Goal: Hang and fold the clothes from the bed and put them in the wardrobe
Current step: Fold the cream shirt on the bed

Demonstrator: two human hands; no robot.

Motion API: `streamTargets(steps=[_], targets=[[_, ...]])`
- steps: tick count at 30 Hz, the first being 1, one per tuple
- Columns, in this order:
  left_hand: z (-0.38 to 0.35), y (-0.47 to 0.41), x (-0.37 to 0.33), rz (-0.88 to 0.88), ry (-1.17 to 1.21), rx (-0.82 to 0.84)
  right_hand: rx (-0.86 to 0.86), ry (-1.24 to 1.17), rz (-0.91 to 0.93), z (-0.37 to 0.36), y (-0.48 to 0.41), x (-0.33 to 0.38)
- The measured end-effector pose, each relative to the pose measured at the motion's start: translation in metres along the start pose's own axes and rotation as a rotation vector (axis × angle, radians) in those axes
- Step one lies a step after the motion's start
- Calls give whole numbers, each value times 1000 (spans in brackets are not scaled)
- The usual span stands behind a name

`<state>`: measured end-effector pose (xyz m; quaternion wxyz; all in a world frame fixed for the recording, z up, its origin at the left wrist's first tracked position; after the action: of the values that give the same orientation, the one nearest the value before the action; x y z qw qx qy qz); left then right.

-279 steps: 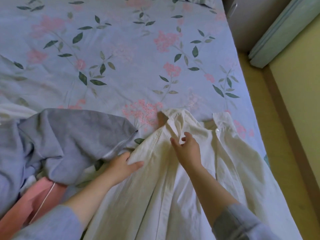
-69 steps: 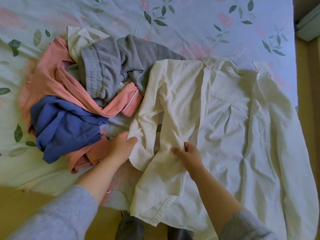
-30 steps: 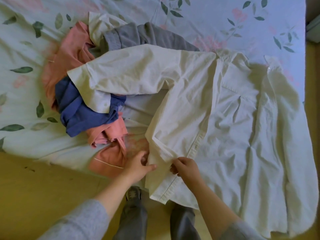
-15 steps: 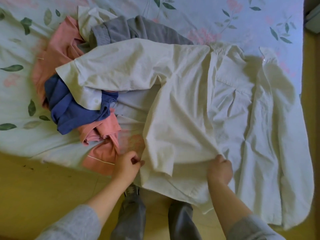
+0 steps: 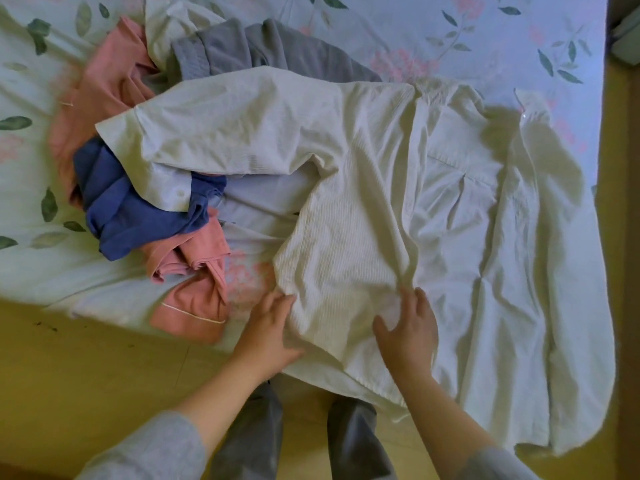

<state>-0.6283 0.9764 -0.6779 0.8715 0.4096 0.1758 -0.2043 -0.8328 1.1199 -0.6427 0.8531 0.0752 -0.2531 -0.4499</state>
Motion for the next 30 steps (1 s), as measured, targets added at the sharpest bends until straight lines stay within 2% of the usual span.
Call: streamTargets(steps=[2,5,7,10,15,19,21,25,30], targets=[[-14,-2,-3,68,-100,75,125,36,-25,-17,4,-5],[-2,-8,-15,103,-181,-93,178,10,-60,-23,4,-12],[16,-11,-20,61,-100,-244,131,13,-45,-16,0,-13],[33,-7,-15,-20,76,-341,28,-16,-59,-1,-11,-20],[23,8,-12,-92,196,-280,-68,-48,-78,15,-19,-27],[35,4,-13,8,212,-365,-188,-51,-154,30,-14,-23],[47,-2,-14,39,242,-398,-235,-140,-188,39,-19,-26],[76,8,-8,-78,258,-536,-303,-348,-248,53,-30,-46],[71,43,29,-73,104,-464,-268,-128,-299,56,-13,-77]])
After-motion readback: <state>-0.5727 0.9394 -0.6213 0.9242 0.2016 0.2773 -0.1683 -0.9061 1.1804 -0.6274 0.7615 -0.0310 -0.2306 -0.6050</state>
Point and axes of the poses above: each hand's wrist, its own y-axis away from the middle knuckle, its own z-axis out of the back of the hand, x = y × z, the point moved 9 cm from there along -y, towards the middle knuckle, and after that the axes turned 8 degrees about z, right-handed, at the moved point
